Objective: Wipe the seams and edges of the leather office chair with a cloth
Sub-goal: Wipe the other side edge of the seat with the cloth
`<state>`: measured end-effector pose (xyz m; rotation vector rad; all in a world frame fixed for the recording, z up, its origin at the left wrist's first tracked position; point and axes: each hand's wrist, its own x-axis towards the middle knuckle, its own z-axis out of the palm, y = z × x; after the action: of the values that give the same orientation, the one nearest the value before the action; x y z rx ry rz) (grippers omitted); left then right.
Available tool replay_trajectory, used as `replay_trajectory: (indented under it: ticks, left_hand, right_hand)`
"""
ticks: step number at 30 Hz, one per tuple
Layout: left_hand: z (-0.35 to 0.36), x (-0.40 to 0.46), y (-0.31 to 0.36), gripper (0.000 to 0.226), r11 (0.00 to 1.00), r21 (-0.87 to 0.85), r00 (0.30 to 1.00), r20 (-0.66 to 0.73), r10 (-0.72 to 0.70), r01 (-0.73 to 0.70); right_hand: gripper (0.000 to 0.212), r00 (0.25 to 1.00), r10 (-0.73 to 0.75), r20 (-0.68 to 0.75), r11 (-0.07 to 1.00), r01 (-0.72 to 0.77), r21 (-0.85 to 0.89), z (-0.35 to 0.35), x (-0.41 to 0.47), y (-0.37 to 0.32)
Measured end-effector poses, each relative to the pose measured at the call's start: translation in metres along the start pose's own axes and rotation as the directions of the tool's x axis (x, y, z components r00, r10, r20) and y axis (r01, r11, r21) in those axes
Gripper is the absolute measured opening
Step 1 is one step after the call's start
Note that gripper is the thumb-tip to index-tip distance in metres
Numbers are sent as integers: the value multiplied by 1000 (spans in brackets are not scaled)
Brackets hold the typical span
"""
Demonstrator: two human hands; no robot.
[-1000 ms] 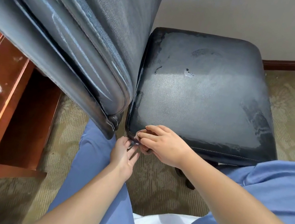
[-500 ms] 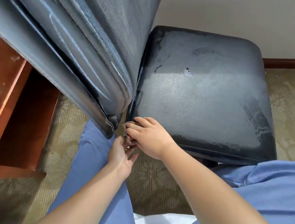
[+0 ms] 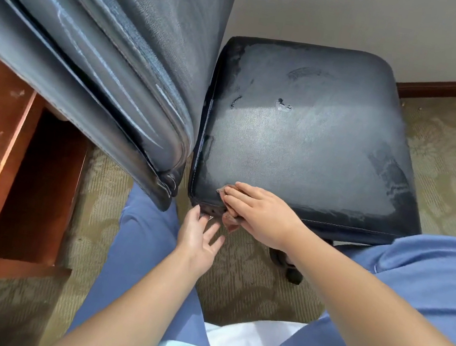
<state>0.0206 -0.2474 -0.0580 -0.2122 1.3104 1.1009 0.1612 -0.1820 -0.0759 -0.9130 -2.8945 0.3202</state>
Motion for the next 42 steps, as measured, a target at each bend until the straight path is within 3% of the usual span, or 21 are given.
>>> replay_trajectory:
  ticks: [5,8,15,24,31,34,39,42]
  left_hand:
    - [7,1,14,46,992,-123,999,24,-36,38]
    - [9,3,24,39,990,-137,999,25,-24,27]
    - [10,18,59,25,985,129,986,-105,128,-114]
    - [13,38,83,38,973,153,962,-186,198,-170]
    - [8,57,101,33,970,188,962,-199,188,-151]
    - [2,71,105,35,962,224,963,-184,198,-155]
    - [1,78,115,35,961,239,958,-212,192,-140]
    - [-2,86,116,37,960,234,954,-220,205,-153]
  right_hand:
    - [51,995,-9,98,1000,11,-16,-15,31,-8]
    - [53,990,-23,142,999,29,-41,-20,46,-12]
    - [49,987,24,157,999,-29,28,-23,69,-16]
    - [54,983,40,179,997,-52,61,-23,113,-9]
    - [50,970,30,240,996,-49,76,-24,156,-3]
    - [46,970,79,232,992,-98,74,-24,169,9]
    - [30,943,288,169,936,-314,157,-30,192,26]
    - [28,952,261,160,941,-288,178,-27,194,16]
